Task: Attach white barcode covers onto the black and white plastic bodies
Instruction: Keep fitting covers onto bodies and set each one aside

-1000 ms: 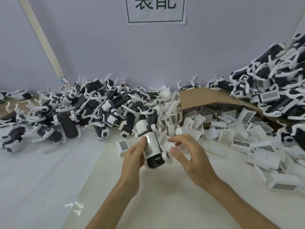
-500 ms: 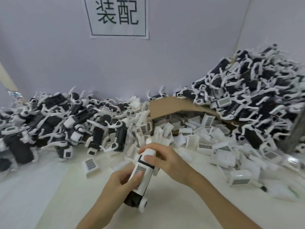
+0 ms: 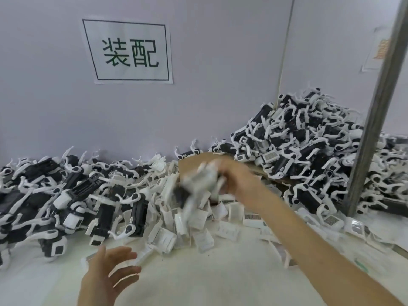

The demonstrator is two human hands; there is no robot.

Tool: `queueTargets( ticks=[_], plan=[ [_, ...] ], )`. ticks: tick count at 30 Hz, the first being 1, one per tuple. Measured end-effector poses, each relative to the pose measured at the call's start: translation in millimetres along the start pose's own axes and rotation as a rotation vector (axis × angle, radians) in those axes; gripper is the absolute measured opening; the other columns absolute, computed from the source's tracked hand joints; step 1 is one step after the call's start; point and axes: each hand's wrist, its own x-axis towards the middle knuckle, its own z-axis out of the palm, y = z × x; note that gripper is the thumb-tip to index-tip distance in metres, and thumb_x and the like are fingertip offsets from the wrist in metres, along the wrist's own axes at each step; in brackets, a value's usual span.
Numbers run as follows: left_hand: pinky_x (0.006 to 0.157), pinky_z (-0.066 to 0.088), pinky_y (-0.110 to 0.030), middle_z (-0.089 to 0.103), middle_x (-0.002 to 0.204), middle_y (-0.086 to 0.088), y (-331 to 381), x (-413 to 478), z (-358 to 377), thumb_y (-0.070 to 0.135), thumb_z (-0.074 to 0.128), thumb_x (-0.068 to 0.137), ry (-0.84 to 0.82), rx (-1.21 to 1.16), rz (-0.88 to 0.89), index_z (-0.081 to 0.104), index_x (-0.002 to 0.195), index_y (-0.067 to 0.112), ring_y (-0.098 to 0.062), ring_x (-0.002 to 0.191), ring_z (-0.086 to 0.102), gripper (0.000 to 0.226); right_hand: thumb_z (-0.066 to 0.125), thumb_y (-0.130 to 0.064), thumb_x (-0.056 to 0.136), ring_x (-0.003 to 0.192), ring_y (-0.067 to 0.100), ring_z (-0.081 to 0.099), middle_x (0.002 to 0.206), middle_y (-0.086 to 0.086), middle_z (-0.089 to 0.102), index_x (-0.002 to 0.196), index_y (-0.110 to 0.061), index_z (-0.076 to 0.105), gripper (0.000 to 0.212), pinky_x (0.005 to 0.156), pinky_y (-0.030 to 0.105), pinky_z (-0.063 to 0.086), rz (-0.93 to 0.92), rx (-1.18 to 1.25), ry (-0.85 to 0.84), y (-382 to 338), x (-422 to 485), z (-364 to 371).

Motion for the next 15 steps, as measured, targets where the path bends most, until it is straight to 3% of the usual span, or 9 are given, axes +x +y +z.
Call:
queueTargets(
  ticks=[2,4,6,8,10,12,15],
  plan=[
    [0.059,0.054,-0.048,0.061,0.094,-0.023,0.5,-4.6,5.8,0.039,0.03,0.107,-0.046,0.002,-0.022,0.06,0.091,0.0,-0.037,0.056,0.064,0.052,0.062,-0.014,0.093,0.09,0.023,0.065,0.113,0.013,0.061,0.118,-0.001,0.055,0.029,0.071,0.031,0.061,-0.191,0.535,0.242,-49.0,17.0,-28.1],
    [0.047,0.056,-0.044,0.061,0.093,-0.022,-0.4,-7.3,9.3,0.038,0.03,0.107,-0.061,0.001,-0.023,0.06,0.09,0.0,-0.032,0.047,0.065,0.051,0.055,-0.028,0.1,0.111,0.031,0.063,0.13,0.015,0.056,0.136,-0.009,0.045,0.042,0.088,0.042,0.056,-0.286,0.675,0.44,-86.0,33.0,-56.2],
    [0.056,0.054,-0.045,0.062,0.094,-0.023,1.0,-8.6,10.3,0.038,0.031,0.107,-0.074,0.007,-0.025,0.06,0.091,0.0,-0.034,0.05,0.063,0.051,0.049,-0.035,0.102,0.112,0.029,0.062,0.131,0.009,0.053,0.134,-0.018,0.048,0.036,0.093,0.041,0.051,-0.234,0.42,0.523,-98.0,42.5,-61.6],
    [0.066,0.048,-0.045,0.062,0.094,-0.023,2.8,-7.8,10.0,0.037,0.032,0.107,-0.061,0.008,-0.036,0.06,0.091,-0.001,-0.035,0.05,0.062,0.05,0.049,-0.029,0.102,0.1,0.02,0.064,0.125,0.005,0.056,0.118,-0.02,0.055,0.019,0.083,0.034,0.051,-0.206,0.167,0.53,-75.8,45.8,-51.4],
    [0.067,0.046,-0.045,0.061,0.094,-0.023,4.4,-8.4,9.6,0.036,0.032,0.107,-0.055,0.019,-0.037,0.06,0.09,-0.001,-0.035,0.054,0.061,0.049,0.051,-0.024,0.101,0.104,0.016,0.063,0.123,-0.001,0.06,0.122,-0.025,0.056,0.022,0.079,0.03,0.048,-0.222,-0.087,0.559,-29.2,37.3,-34.4],
    [0.068,0.046,-0.045,0.062,0.095,-0.023,4.6,-9.2,7.9,0.035,0.033,0.107,-0.044,0.019,-0.014,0.061,0.091,0.0,-0.035,0.059,0.061,0.047,0.057,-0.024,0.097,0.12,0.017,0.057,0.126,-0.007,0.059,0.131,-0.028,0.056,0.034,0.094,0.036,0.047,-0.212,-0.383,0.555,31.4,20.7,-22.5],
    [0.066,0.045,-0.043,0.064,0.092,-0.02,4.1,-11.3,7.8,0.032,0.036,0.107,-0.013,0.029,0.018,0.063,0.091,0.002,-0.03,0.047,0.064,0.043,0.061,-0.035,0.093,0.143,0.023,0.034,0.154,0.001,0.039,0.146,-0.025,0.042,0.058,0.115,0.046,0.031,0.059,-0.98,0.513,111.0,-2.3,-16.0]
  ],
)
